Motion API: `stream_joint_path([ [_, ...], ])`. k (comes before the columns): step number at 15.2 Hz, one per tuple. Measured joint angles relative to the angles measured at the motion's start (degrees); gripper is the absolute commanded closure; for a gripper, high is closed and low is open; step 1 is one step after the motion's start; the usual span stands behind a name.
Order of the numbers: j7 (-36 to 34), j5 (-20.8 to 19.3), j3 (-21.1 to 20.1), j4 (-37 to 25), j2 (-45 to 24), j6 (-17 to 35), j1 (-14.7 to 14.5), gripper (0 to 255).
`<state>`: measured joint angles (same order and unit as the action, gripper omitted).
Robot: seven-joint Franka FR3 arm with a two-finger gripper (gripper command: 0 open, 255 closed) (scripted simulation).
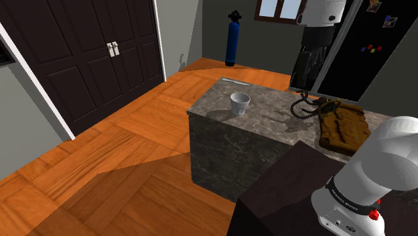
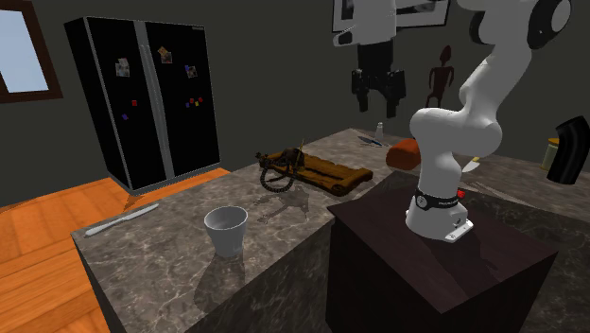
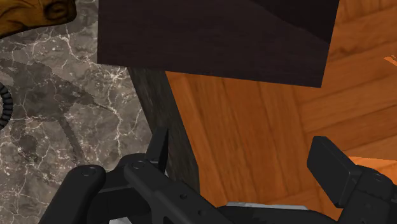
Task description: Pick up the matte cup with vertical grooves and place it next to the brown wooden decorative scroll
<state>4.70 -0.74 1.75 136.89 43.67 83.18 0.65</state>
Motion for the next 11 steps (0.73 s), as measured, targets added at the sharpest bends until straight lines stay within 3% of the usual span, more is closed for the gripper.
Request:
stream_joint_path([
  [2,0.25,-0.14,0.33,0.01,-0.7,0.76,0.13,0],
  [11,4.46,-0.9,5.7,-1.73,-15.49,14.75,1.67,0],
])
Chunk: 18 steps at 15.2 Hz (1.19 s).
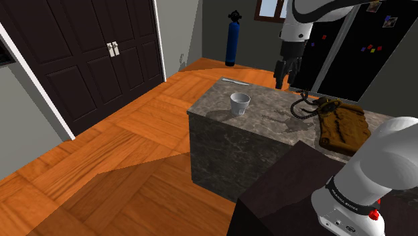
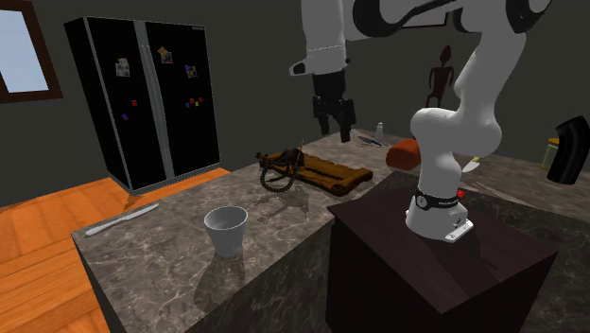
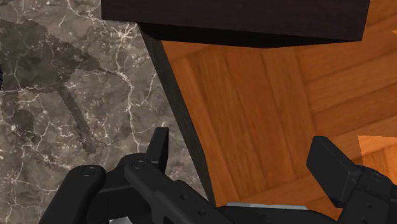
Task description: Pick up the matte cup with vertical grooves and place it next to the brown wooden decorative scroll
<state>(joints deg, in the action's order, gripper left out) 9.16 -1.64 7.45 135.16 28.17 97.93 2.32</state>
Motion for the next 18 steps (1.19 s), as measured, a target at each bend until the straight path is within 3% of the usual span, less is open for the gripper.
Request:
stream_joint_path([
  [10,6.48,3.84,5.36,-7.95,-20.86,13.45,1.11,0],
  [18,12.54,10.59,7.26,-20.71,-38.82,18.07,3.29,0],
])
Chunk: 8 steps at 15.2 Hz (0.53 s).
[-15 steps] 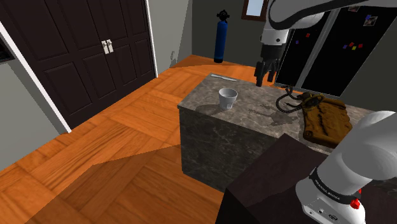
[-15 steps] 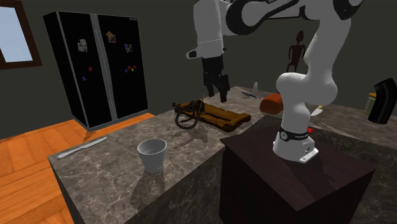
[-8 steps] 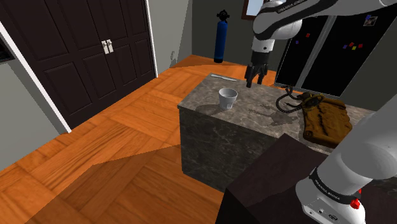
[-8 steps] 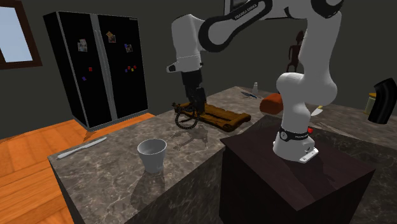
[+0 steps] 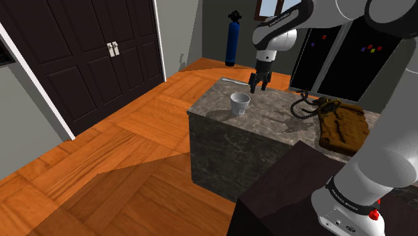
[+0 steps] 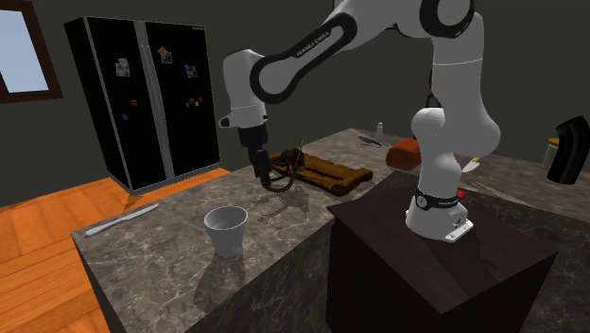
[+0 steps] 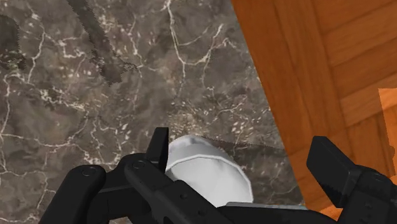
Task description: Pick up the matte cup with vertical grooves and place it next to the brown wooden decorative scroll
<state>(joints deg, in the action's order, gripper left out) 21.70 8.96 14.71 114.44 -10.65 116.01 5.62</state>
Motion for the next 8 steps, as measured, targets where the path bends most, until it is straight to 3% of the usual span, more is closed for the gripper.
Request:
stream_joint_path([
  [8,4.09,6.68,-0.91,-17.26,-18.25,0.16,4.43,0],
])
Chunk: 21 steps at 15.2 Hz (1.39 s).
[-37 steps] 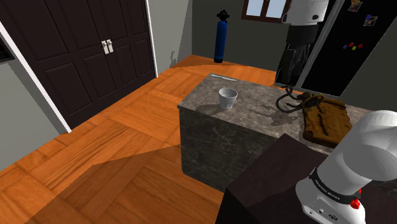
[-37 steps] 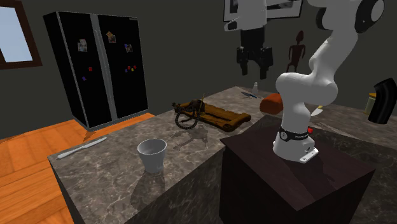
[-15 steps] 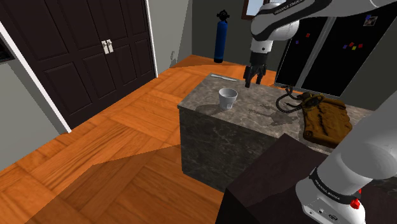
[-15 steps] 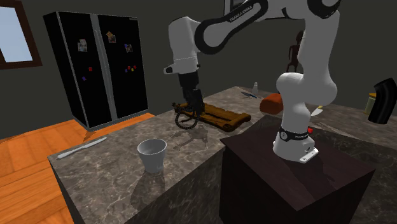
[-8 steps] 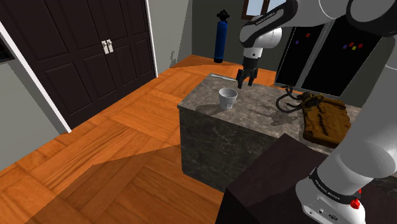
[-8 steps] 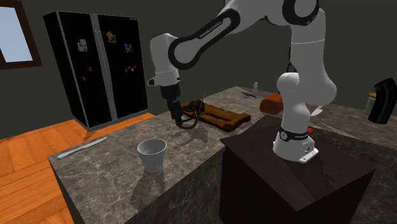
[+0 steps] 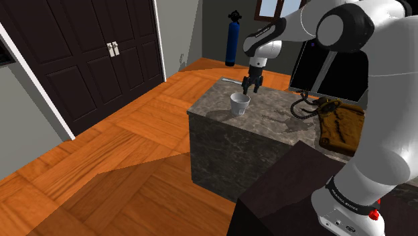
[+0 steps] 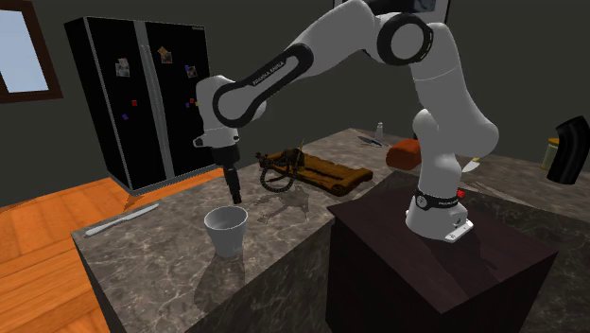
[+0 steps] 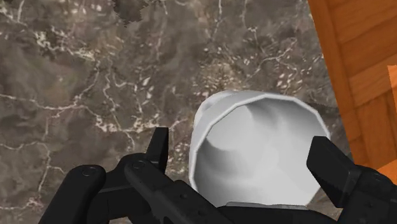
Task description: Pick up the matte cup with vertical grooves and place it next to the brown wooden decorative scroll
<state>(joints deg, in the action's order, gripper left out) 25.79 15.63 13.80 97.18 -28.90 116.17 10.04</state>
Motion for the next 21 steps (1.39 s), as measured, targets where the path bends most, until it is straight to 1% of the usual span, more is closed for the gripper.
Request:
stream_joint_path([
  [2,0.4,1.21,-0.43,-5.1,-4.32,-0.88,1.27,0],
  [3,0.42,1.84,-0.75,-9.25,-7.5,-1.85,2.12,0],
  [4,0.57,2.15,-0.88,-11.12,-9.02,-2.28,2.63,0],
  [7,0.66,2.67,-1.23,-11.66,-10.7,-1.11,2.74,0],
  [12,1.18,3.31,-1.66,-10.23,-12.3,1.86,2.64,0],
  [18,1.21,3.38,-1.71,-10.3,-12.6,2.13,2.65,0],
  [19,1.21,3.38,-1.71,-10.3,-12.6,2.13,2.65,255],
  [21,1.21,3.38,-1.71,-10.3,-12.6,2.13,2.65,255],
])
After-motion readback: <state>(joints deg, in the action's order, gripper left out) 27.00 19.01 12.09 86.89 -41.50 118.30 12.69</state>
